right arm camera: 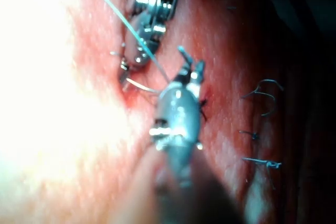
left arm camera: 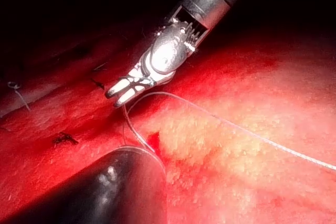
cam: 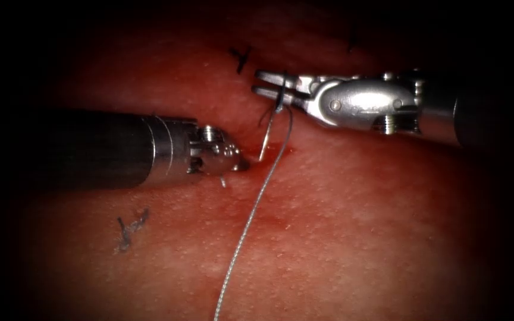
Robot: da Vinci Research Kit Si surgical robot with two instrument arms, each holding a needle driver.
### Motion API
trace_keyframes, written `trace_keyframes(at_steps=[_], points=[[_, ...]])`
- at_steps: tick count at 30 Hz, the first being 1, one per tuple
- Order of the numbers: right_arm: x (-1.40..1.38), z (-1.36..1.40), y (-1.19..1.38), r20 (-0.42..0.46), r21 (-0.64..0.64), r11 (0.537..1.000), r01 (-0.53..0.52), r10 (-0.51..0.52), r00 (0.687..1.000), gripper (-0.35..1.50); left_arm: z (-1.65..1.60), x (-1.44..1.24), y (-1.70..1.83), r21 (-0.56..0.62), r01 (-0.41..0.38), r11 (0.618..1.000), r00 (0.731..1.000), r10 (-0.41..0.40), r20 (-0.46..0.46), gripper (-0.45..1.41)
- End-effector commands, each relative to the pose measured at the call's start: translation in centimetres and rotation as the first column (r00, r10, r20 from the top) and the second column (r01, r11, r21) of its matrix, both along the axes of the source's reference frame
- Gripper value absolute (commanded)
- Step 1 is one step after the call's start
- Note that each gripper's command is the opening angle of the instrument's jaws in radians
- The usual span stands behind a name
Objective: Wound Closure
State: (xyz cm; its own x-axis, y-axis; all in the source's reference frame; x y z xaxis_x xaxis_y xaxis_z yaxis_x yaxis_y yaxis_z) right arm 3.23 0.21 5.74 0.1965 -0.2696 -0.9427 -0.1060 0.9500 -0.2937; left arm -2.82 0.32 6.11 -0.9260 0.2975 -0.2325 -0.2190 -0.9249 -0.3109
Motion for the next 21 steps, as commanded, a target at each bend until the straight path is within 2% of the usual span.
trace_keyframes(at_steps=[1, 4, 7, 13, 14, 15, 17, 21], points=[[0.07, 0.04, 0.07, -0.001, -0.009, 1.000, 0.001, -0.001, 1.000, -0.35, 0.03, -0.07, 0.05, -0.003, 0.001, 1.000, 1.000, -0.001, 0.003, -0.45], [0.04, 0.05, 0.07, -0.002, -0.022, 1.000, -0.001, 0.001, 1.000, -0.35, 0.08, -0.07, 0.07, 0.014, -0.004, 1.000, 1.000, 0.004, 0.003, -0.45], [0.04, 0.04, 0.05, -0.001, -0.035, 0.999, 0.000, 0.000, 1.000, -0.35, 0.10, -0.09, 0.06, 0.083, 0.011, 0.996, 0.999, -0.014, 0.039, -0.45], [0.03, 0.16, 0.01, 0.004, -0.052, 0.999, 0.007, -0.007, 1.000, -0.35, 0.04, -0.12, 0.04, 0.112, -0.001, 0.994, 0.997, -0.008, 0.074, -0.43], [0.03, 0.19, -0.01, 0.004, -0.056, 0.998, 0.008, -0.007, 1.000, -0.35, 0.03, -0.13, 0.02, 0.114, -0.003, 0.993, 0.997, -0.006, 0.077, -0.30], [0.03, 0.19, -0.01, 0.004, -0.056, 0.998, 0.008, -0.007, 1.000, -0.35, 0.03, -0.13, 0.02, 0.114, -0.003, 0.993, 0.997, -0.006, 0.077, -0.30], [0.04, 0.23, -0.04, 0.005, -0.062, 0.998, 0.008, -0.007, 1.000, -0.35, 0.02, -0.14, 0.01, 0.123, -0.001, 0.992, 0.996, -0.009, 0.083, -0.11], [0.04, 0.30, -0.08, 0.007, -0.082, 0.997, 0.010, -0.009, 1.000, -0.35, -0.03, -0.15, 0.02, 0.132, 0.006, 0.991, 0.996, -0.017, 0.083, -0.05]])
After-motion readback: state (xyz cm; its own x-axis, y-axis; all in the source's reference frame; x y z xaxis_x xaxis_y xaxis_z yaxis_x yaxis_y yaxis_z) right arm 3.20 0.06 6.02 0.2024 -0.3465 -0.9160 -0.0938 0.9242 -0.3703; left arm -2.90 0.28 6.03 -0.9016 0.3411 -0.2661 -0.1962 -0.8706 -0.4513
